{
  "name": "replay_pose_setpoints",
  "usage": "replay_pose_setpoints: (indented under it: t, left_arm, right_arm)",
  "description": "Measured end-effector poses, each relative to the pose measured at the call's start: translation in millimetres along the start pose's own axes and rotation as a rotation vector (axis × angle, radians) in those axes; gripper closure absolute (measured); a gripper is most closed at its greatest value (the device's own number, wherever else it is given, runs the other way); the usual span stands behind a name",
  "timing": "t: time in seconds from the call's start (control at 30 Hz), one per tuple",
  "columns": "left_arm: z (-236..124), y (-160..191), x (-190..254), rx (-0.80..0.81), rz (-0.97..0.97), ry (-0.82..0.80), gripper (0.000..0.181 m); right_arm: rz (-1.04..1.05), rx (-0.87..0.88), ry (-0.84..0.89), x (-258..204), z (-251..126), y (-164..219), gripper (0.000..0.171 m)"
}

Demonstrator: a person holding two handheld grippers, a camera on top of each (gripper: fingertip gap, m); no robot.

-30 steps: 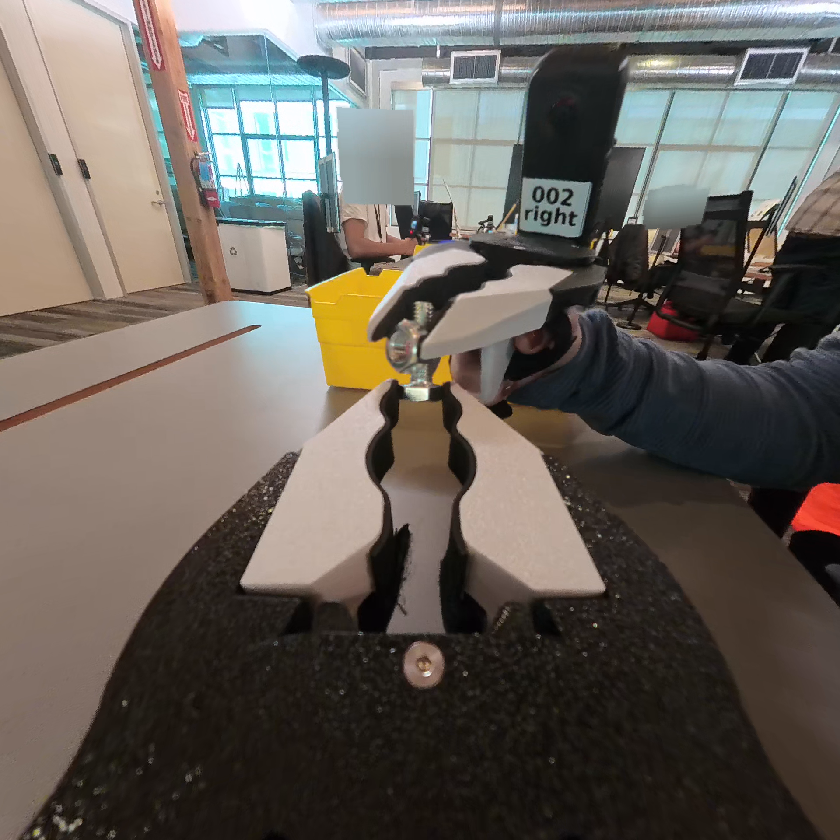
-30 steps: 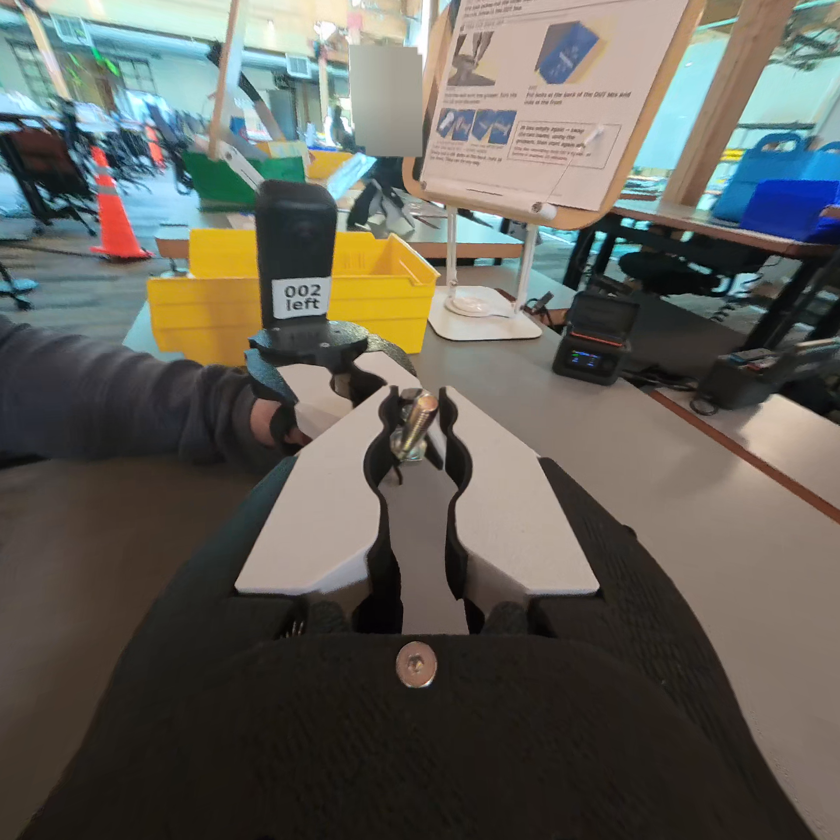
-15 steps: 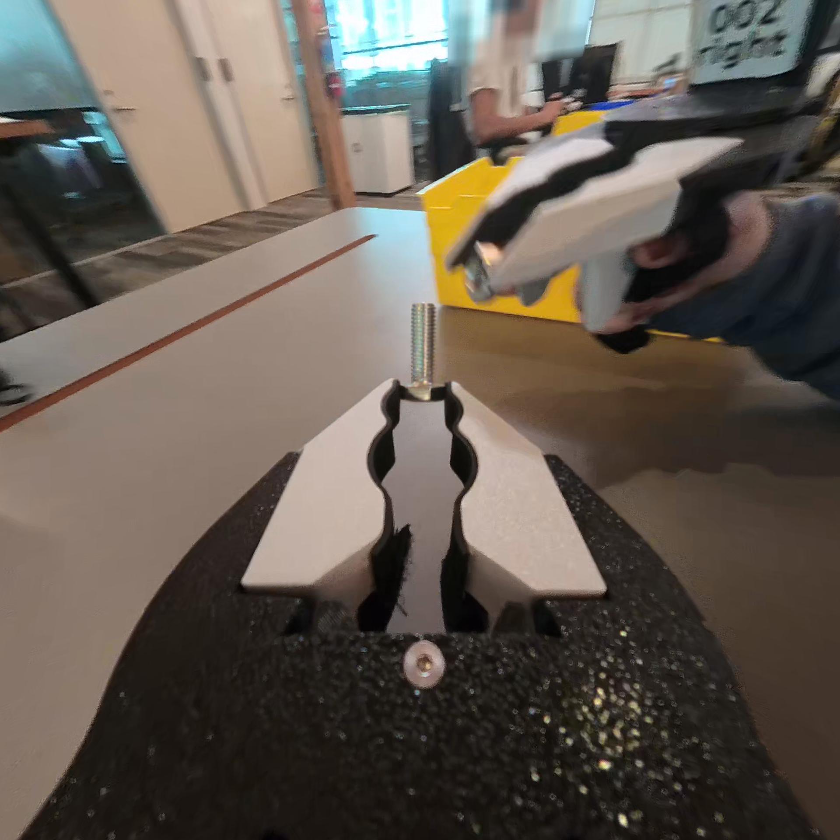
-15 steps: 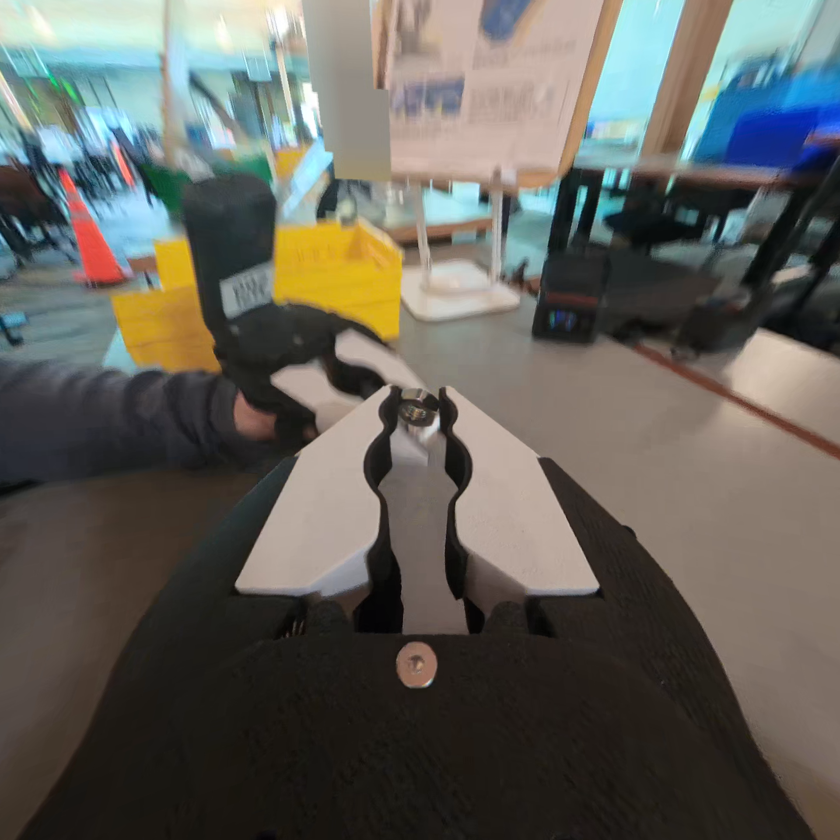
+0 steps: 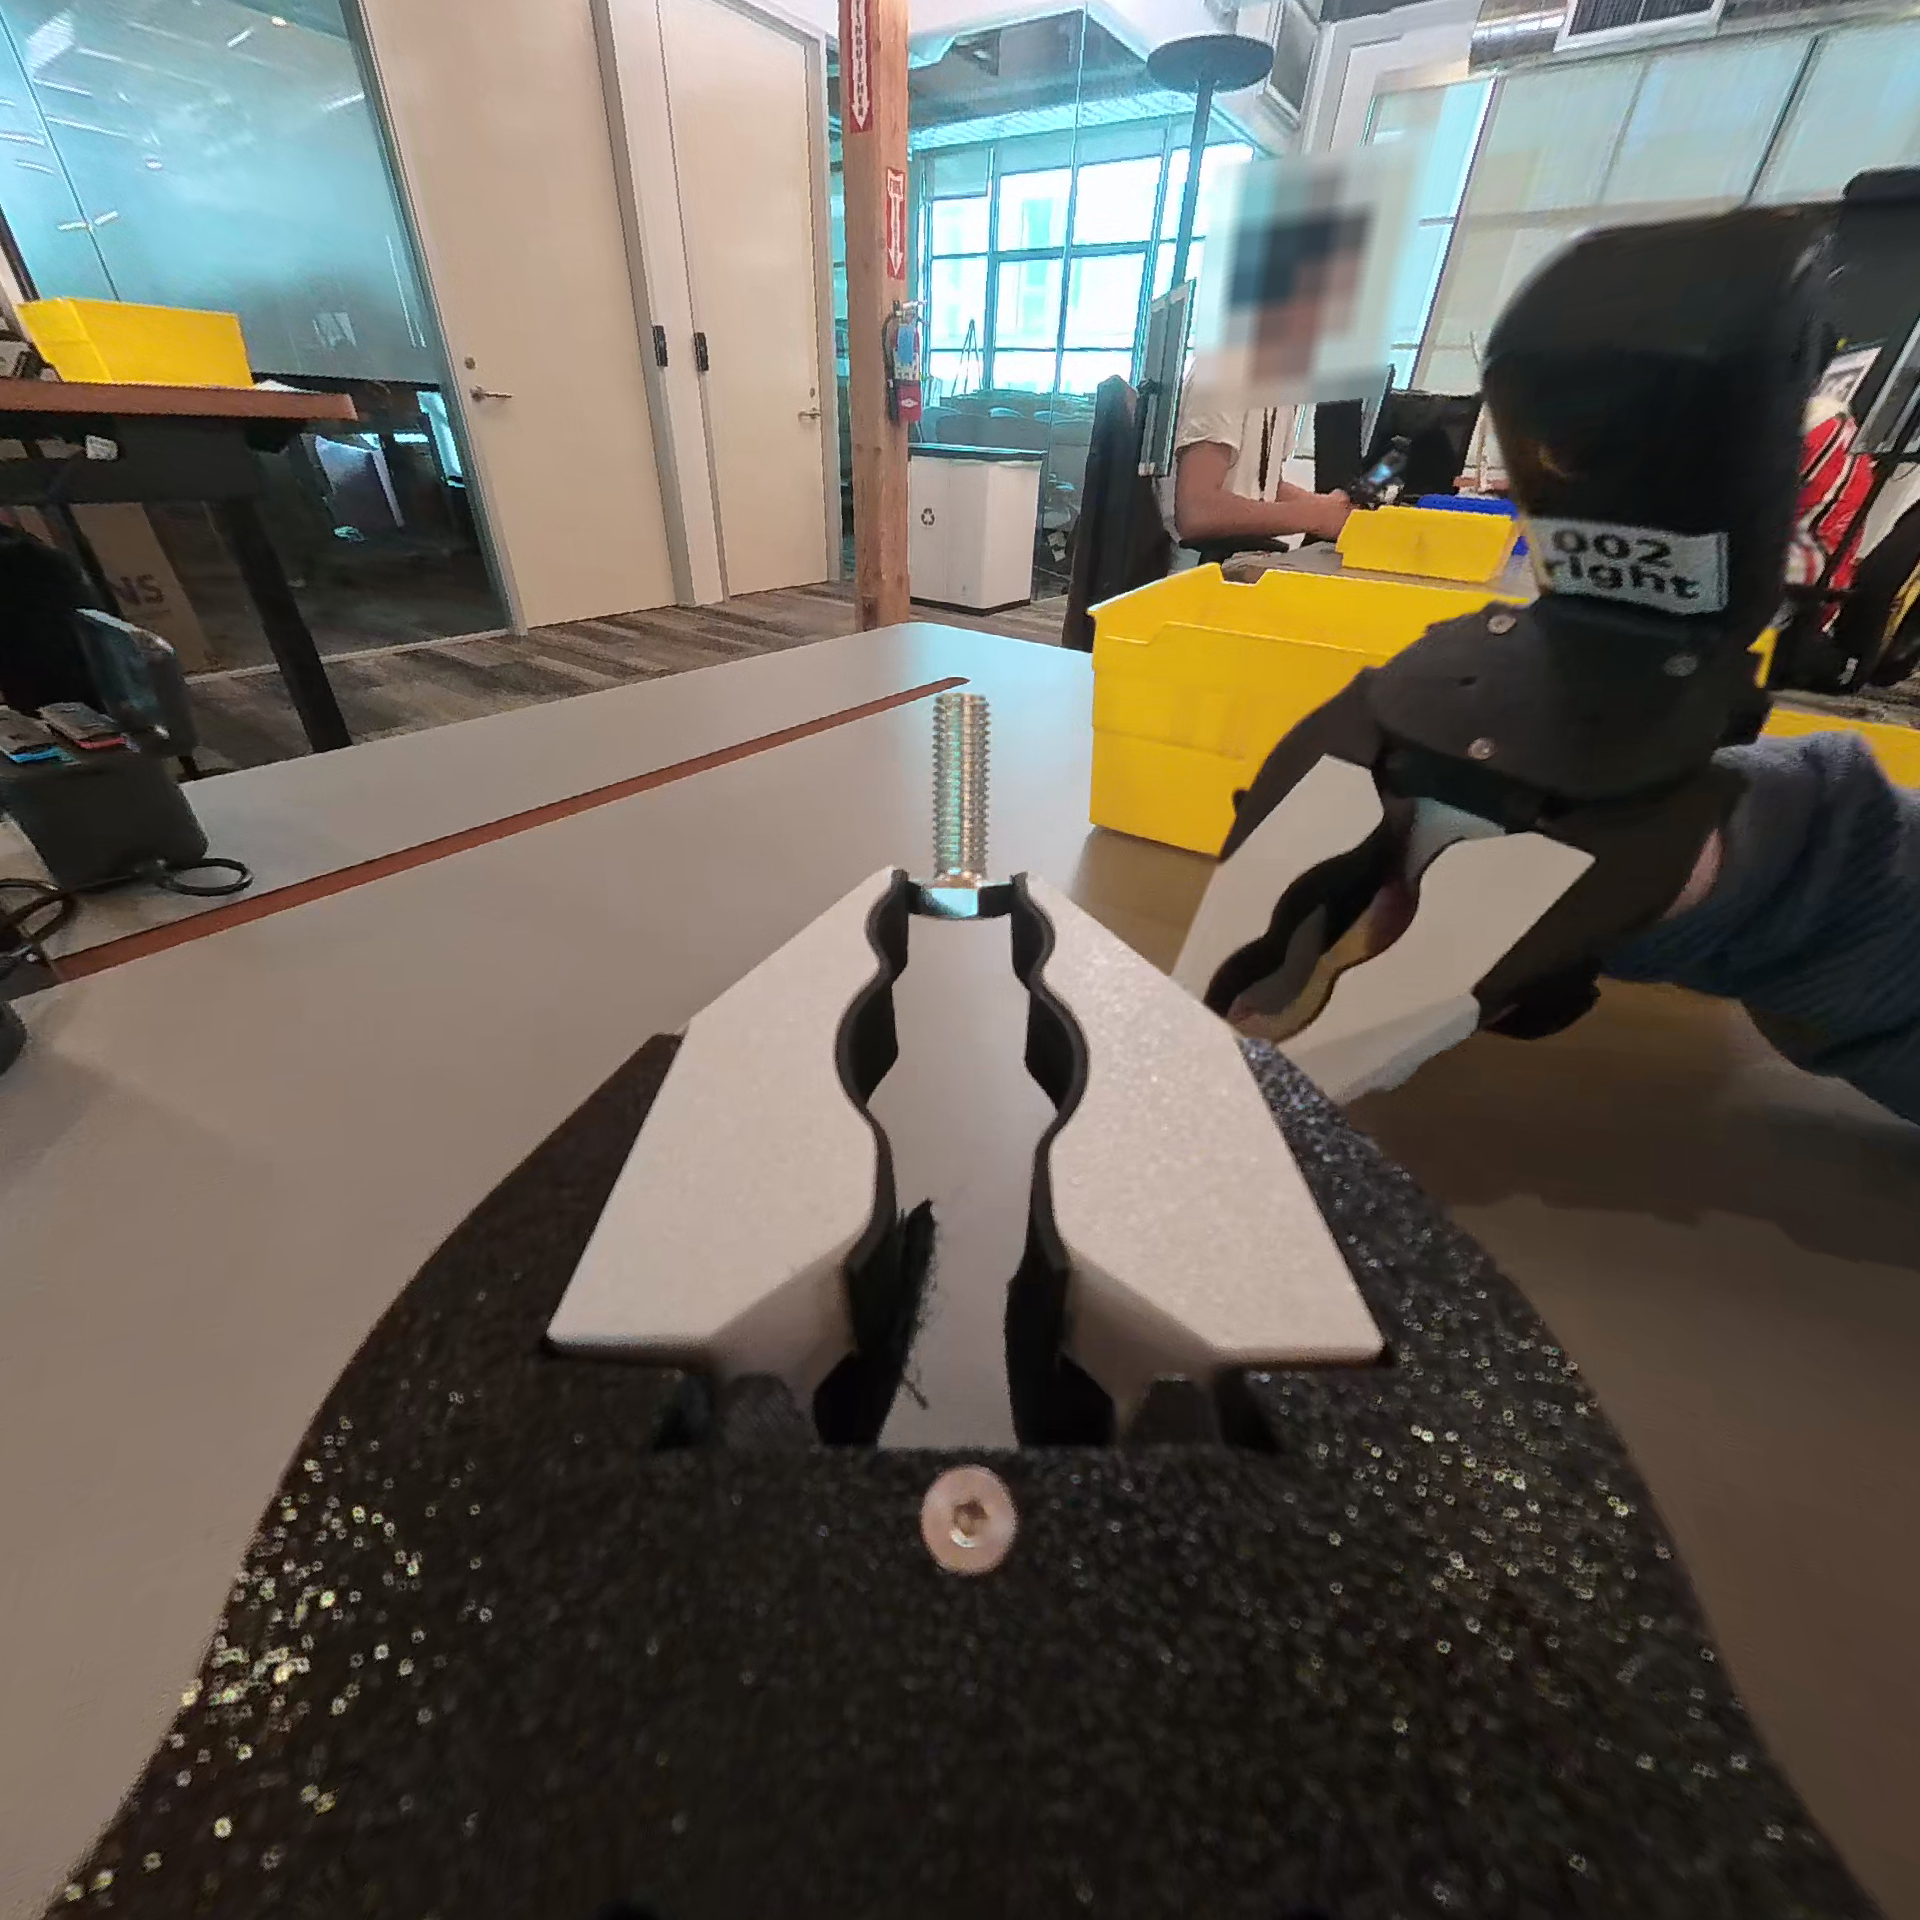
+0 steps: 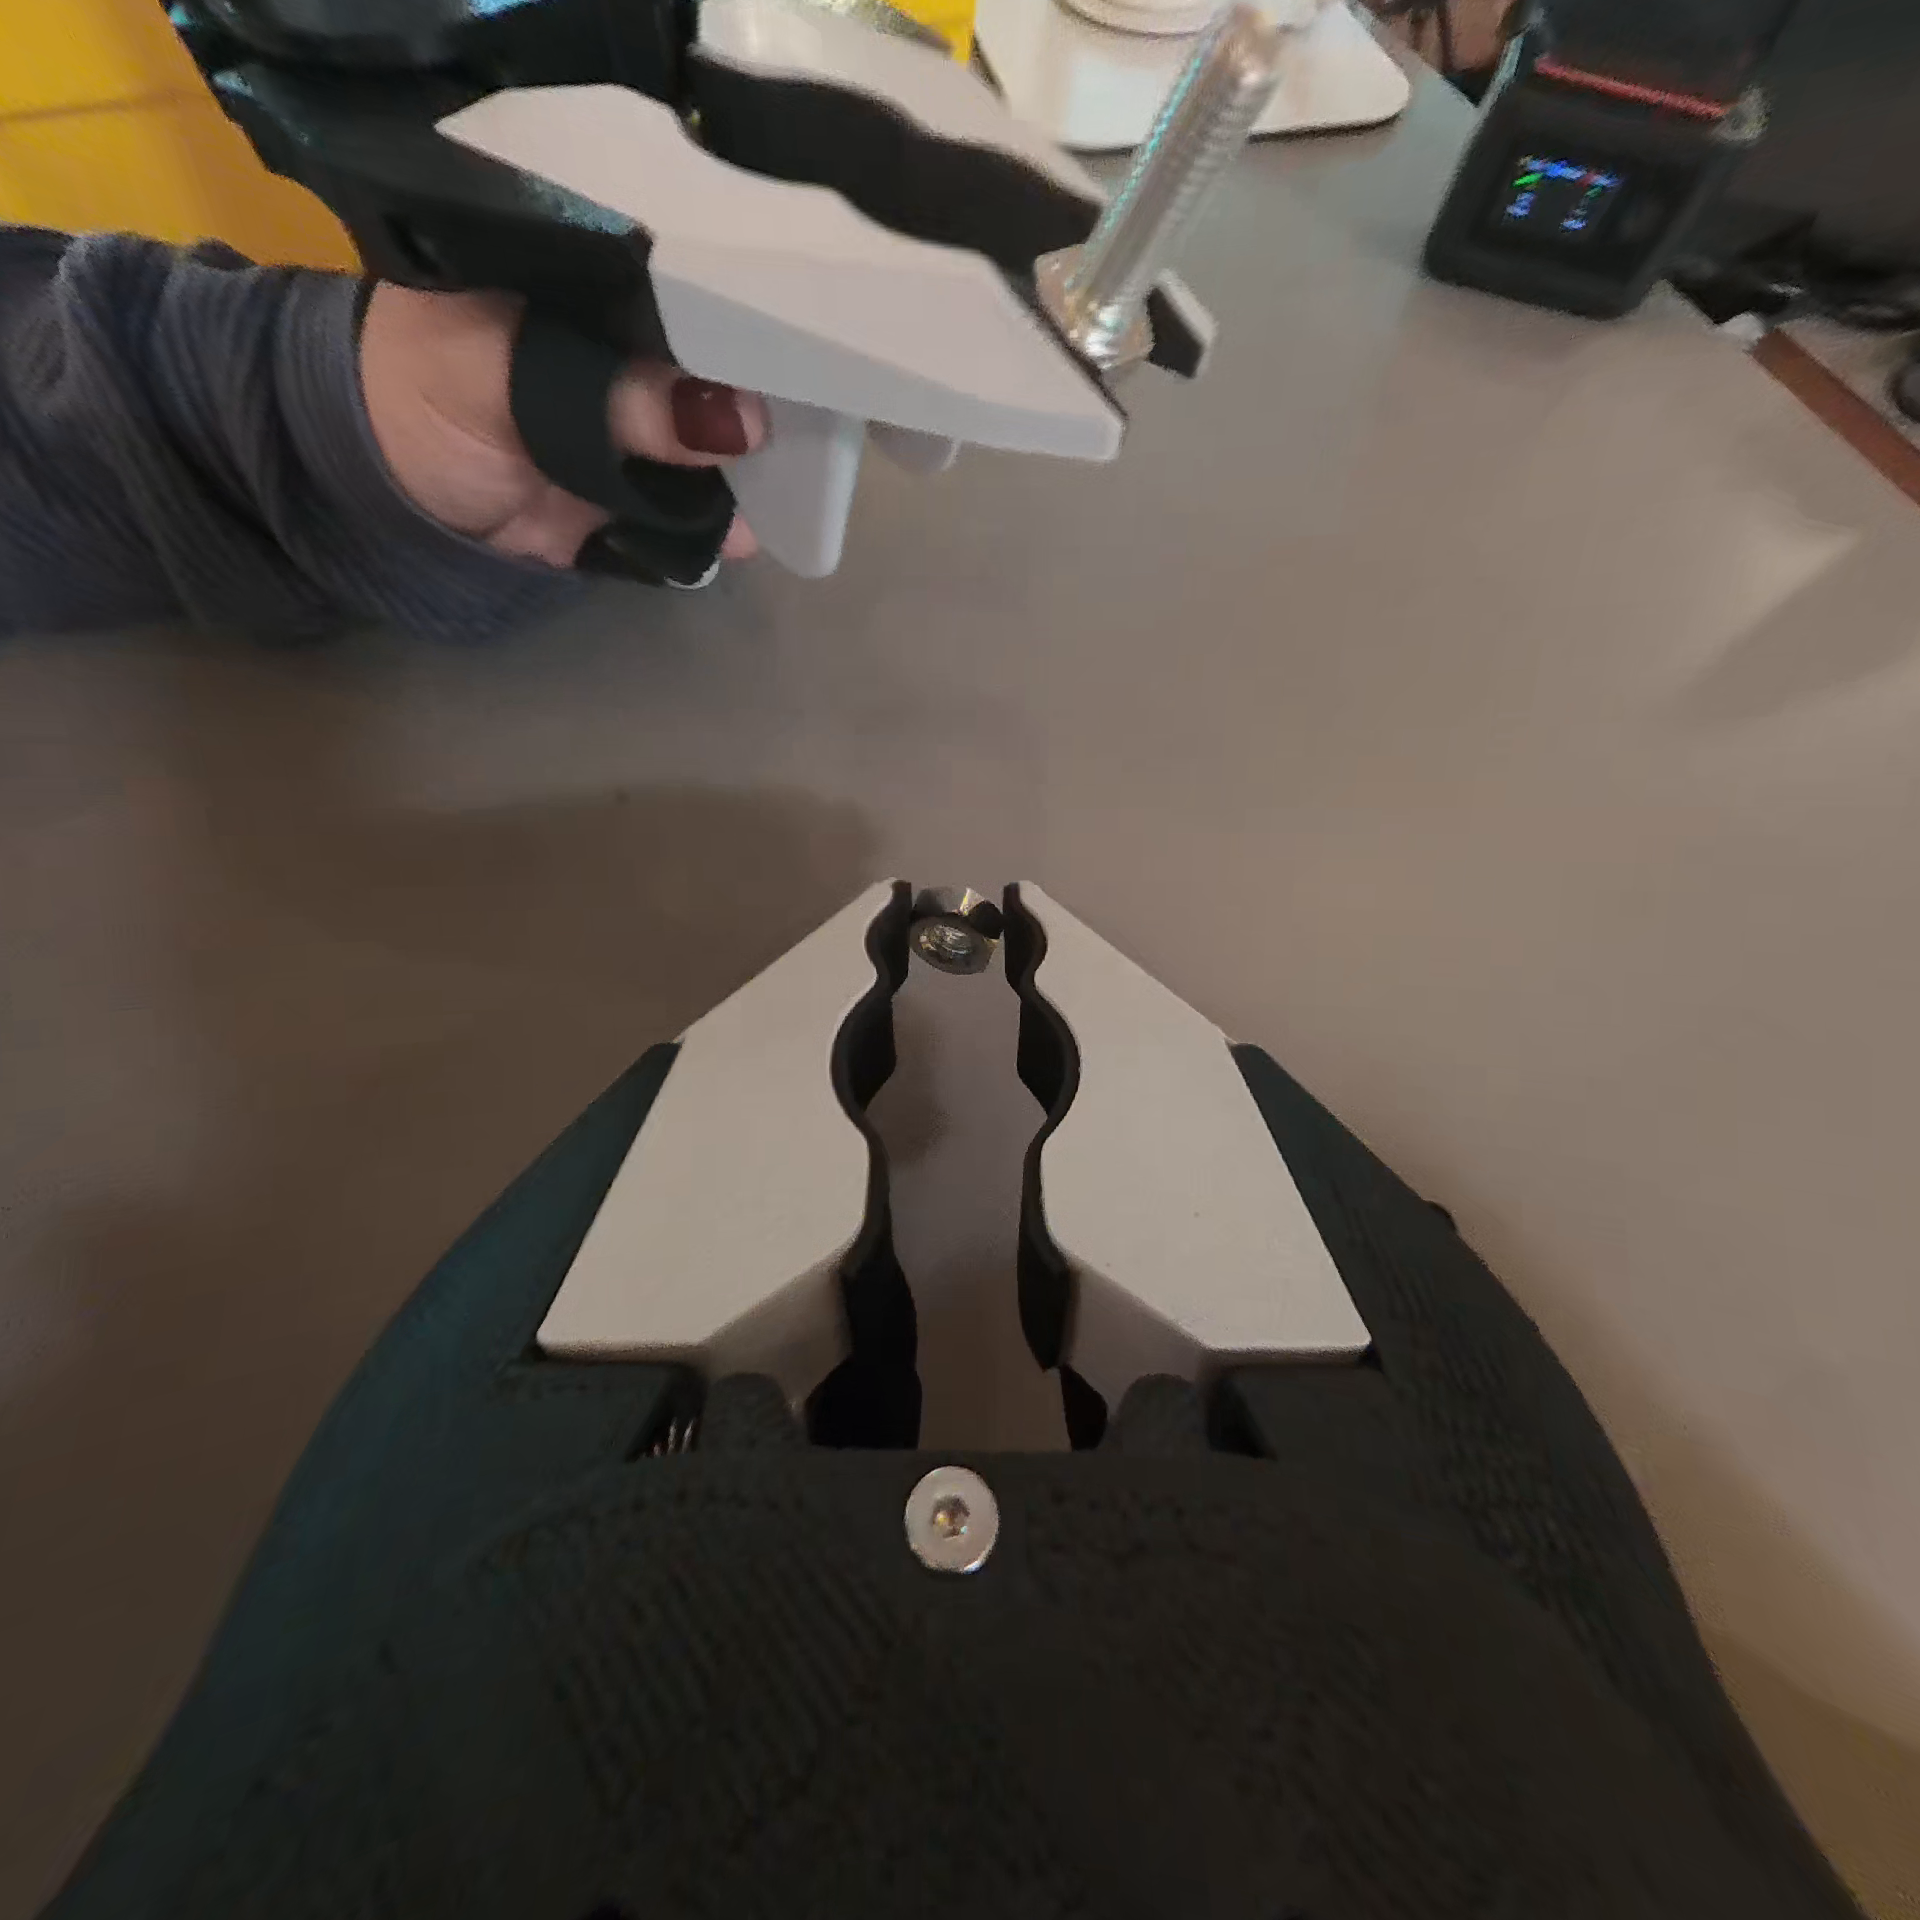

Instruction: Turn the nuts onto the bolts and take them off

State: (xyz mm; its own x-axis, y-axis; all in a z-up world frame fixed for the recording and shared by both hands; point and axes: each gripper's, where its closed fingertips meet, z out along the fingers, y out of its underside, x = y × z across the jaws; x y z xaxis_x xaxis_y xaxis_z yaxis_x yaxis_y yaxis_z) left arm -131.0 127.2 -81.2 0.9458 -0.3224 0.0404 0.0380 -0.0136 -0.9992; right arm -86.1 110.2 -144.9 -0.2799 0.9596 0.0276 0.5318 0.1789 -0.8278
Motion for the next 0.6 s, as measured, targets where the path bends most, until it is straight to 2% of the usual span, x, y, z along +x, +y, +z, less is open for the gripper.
replay_pose_setpoints:
  t: [0.17, 0.3, 0.6]
  left_arm:
    - [0.0, 0.0, 0.7, 0.001, -0.006, 0.010, 0.164]
    - [0.6, 0.9, 2.0, -0.005, -0.008, 0.020, 0.164]
    - [1.4, 1.1, 4.7, -0.007, -0.008, 0.034, 0.164]
  right_arm:
    - [-0.061, -0.099, -0.043, -13.9, 15.6, 15.8, 0.155]
    - [-0.045, -0.109, -0.071, -15.7, 13.9, 20.0, 0.155]
    - [0.021, -0.118, -0.102, -12.8, 3.4, 25.6, 0.137]
